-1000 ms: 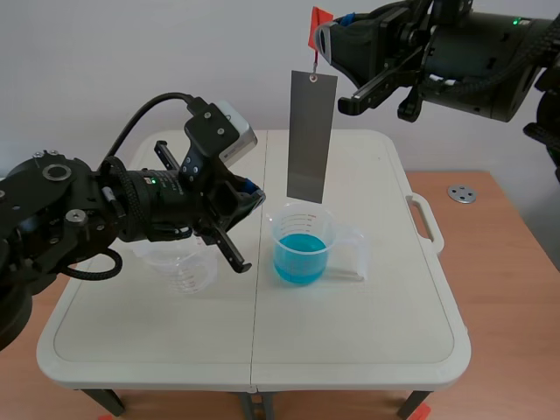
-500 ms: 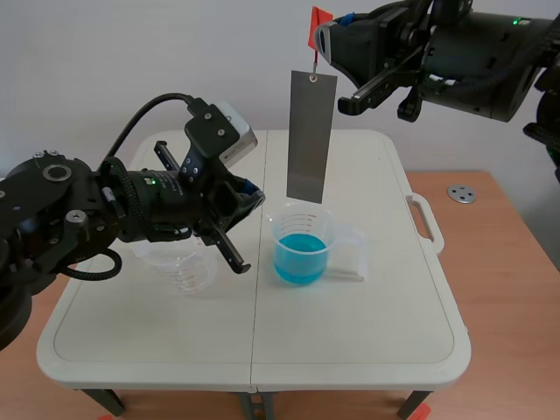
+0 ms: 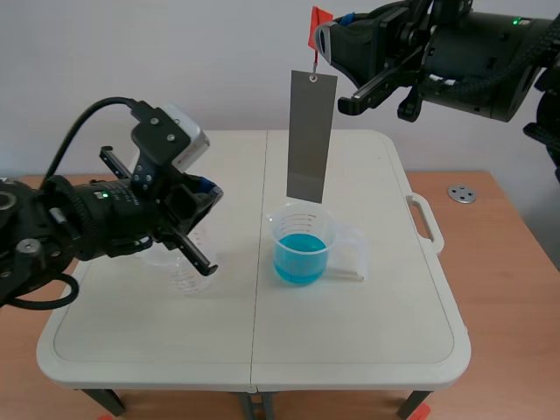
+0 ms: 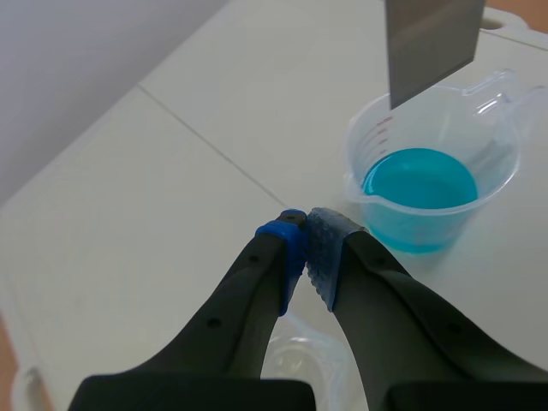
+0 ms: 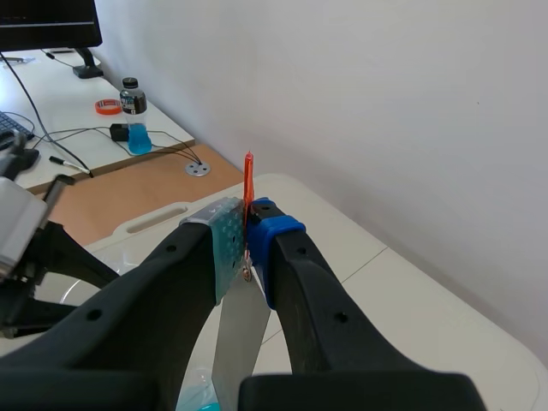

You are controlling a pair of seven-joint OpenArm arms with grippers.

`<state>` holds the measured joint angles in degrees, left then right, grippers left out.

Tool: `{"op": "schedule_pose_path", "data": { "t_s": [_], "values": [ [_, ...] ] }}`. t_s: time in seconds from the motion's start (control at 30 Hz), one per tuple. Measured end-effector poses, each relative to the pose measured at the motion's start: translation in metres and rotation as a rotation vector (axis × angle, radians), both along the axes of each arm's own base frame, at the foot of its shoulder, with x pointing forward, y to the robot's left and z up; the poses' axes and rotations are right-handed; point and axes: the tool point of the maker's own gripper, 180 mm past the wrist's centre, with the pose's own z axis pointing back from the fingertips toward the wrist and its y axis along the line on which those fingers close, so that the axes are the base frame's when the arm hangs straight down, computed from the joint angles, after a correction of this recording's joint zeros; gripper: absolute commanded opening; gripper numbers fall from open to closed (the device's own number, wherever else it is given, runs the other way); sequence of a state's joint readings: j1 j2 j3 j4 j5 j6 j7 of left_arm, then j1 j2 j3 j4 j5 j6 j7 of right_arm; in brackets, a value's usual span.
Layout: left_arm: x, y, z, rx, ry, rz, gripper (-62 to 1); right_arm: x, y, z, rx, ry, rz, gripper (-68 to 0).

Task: Hold the metal plate by the orange handle, dip it into the blue solution, take it out and point at it, then put the plate back in the beaker on the left.
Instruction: 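Point at the plate with the left hand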

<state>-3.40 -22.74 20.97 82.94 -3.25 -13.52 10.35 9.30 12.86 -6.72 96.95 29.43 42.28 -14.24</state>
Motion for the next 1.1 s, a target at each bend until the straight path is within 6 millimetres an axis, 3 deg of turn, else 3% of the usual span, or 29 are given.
{"op": "schedule_pose_path", "data": {
  "t_s": [0.2,0.3,0.63,0.8,1.1],
  "values": [
    [-0.02,0.046,0.025,0.014,-0.092,0.086,-58.2,0.0,0.0,0.0,0.0,0.0,0.0,-66.0],
    [-0.033,0.07,0.027,0.008,-0.102,0.146,-58.2,0.0,0.0,0.0,0.0,0.0,0.0,-66.0],
    [-0.1,0.133,-0.011,0.044,0.039,0.269,-58.2,0.0,0.0,-0.001,0.004,0.001,-0.001,-66.0],
    [-0.142,0.145,-0.033,0.07,0.143,0.285,-58.2,0.005,-0.004,-0.011,0.02,0.031,-0.009,-66.0],
    [-0.209,0.147,-0.064,0.076,0.346,0.299,-58.2,0.009,-0.004,-0.029,0.013,0.053,-0.017,-66.0]
  ]
}}
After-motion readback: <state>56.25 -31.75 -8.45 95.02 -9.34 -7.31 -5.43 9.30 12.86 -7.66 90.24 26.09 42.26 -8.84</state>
